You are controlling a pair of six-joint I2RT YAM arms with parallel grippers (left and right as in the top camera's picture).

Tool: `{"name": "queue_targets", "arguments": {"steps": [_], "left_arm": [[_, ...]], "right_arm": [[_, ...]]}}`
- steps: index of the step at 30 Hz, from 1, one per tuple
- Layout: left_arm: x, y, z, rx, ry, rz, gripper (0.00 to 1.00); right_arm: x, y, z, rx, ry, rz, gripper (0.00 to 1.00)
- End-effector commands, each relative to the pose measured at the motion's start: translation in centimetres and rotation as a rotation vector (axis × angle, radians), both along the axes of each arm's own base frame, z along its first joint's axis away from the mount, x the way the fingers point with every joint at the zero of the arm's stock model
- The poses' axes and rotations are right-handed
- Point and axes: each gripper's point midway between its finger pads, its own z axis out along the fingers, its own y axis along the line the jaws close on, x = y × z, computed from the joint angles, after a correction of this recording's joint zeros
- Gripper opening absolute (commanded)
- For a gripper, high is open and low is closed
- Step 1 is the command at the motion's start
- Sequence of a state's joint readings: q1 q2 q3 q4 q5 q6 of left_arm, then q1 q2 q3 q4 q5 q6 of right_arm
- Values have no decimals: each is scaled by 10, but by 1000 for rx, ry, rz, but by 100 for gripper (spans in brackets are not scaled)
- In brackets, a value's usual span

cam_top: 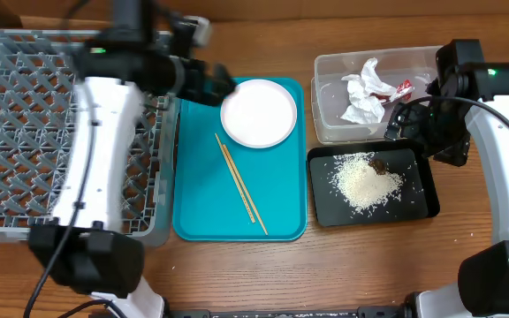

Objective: Sort waste into correct bins and load items into the dishwasher
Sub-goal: 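Move the left gripper down to the wooden chopsticks on the teal tray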

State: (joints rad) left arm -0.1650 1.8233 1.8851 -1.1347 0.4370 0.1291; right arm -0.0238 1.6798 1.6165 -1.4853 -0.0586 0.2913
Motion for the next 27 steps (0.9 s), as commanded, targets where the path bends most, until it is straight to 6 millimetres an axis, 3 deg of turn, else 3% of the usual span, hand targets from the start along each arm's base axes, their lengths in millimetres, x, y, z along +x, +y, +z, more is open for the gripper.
{"name": "queue_targets", "arguments": {"steps": [1,5,12,18,27], "left_arm": [[2,-4,-29,262,-11,25,100],[-21,-29,-56,301,142,143,100],[-75,-19,-99,347,552,574,100],[-86,8,-124,479,591,745,100],[-113,21,-160,540,642,730,100]], "right_arm": [[-1,-2,13,-14,-46,-1,100],[-1,-2,13,-15,-46,7,100],[-1,-2,13,-15,-46,7,100],[-3,-2,12,-16,-39,10,100],[-3,-2,12,-16,-38,10,100]]}}
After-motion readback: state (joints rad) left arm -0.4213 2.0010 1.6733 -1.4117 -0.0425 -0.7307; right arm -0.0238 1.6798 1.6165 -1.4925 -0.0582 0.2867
